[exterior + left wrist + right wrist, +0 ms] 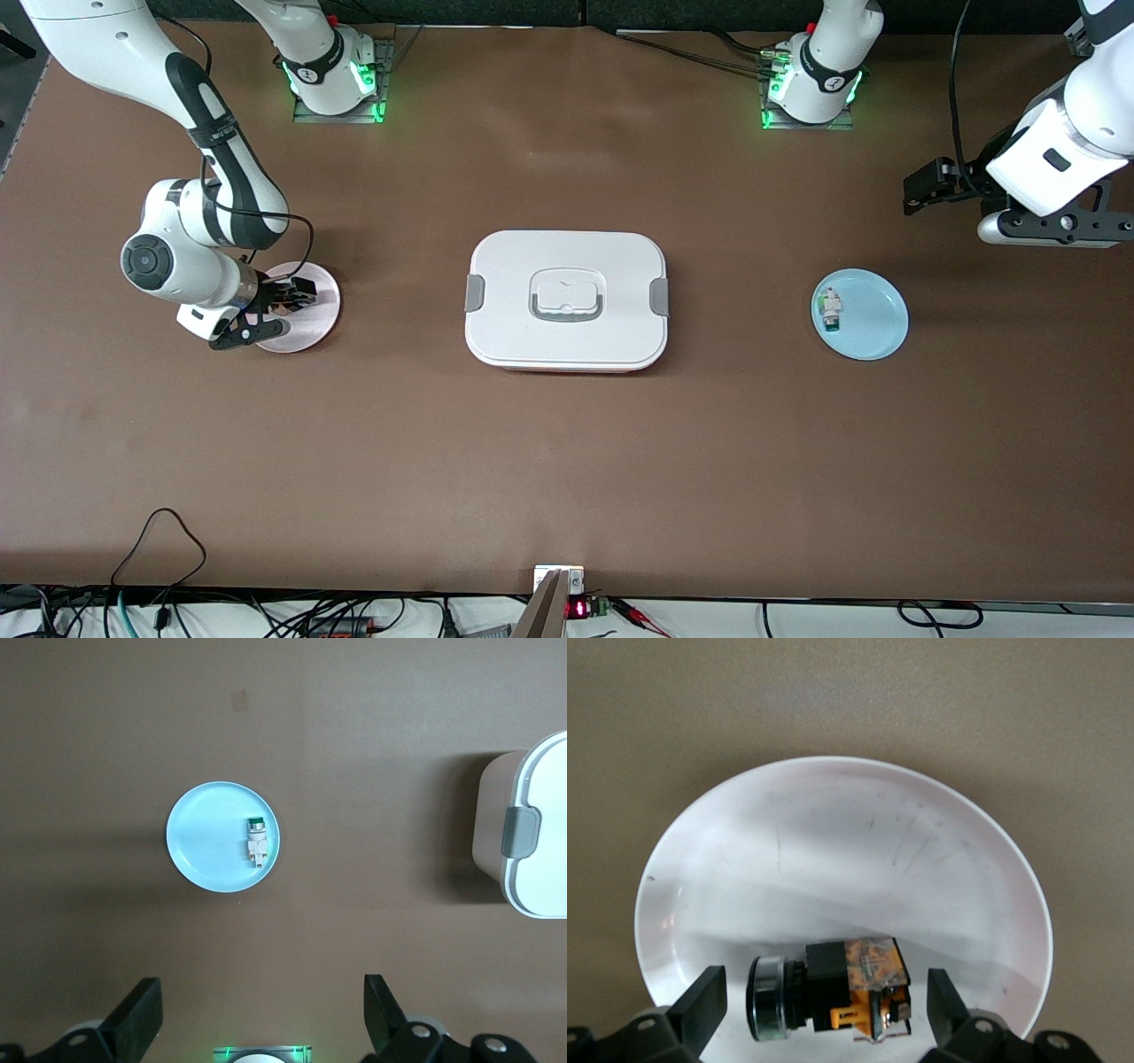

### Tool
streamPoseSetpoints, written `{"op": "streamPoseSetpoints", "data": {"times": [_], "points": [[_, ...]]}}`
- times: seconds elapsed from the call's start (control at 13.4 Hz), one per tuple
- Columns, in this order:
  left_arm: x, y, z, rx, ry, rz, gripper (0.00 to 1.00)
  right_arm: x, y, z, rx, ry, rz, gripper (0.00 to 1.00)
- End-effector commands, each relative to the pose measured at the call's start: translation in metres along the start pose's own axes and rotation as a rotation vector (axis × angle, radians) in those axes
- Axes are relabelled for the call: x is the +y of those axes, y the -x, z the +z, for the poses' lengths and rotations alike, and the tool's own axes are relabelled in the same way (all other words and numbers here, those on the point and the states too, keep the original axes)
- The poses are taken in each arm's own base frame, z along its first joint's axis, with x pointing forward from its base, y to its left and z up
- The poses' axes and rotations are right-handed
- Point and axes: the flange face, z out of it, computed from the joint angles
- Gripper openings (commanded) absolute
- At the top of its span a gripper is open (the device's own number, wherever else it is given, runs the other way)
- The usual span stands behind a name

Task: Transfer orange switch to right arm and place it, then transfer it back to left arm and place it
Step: 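Close the right gripper on the orange-and-black switch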

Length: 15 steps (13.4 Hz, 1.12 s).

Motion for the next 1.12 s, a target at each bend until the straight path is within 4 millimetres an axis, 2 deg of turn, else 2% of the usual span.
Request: {"op": "streamPoseSetpoints", "data": {"times": [0.0,0.3,0.6,0.67,0.89,0.97,1.04], "points": [[-0.003,0.007,-0.002,-0.003,0.005,0.016,1.0,0.0,0.004,0.006,0.01,-0.008,-0.019,1.0],[-0.003,0.007,-0.002,-0.003,0.005,0.016,1.0,0.0,0.004,0.016,-0.002,-0.014,-0.021,1.0],[-0.003,0.007,-0.002,-0.003,0.005,0.016,1.0,0.004,0.006,0.016,-0.003,-0.016,-0.016,0.99],[-0.003,0.007,-0.002,-0.003,0.005,0.016,1.0,0.005,0.006,0.016,-0.003,-0.016,-0.024,0.92],[-0.003,0.007,-0.002,-0.003,0.005,0.016,1.0,0.002,0.004,0.013,0.0,-0.015,-0.06,0.43],[-0.004,0.007,-0.002,-0.003,0.005,0.015,1.0,-0.001,0.002,0.009,0.007,-0.015,-0.083,0.36],[-0.004,0.007,-0.002,-0.003,0.005,0.015,1.0,-0.001,0.001,0.008,0.008,-0.017,-0.083,0.34]]}}
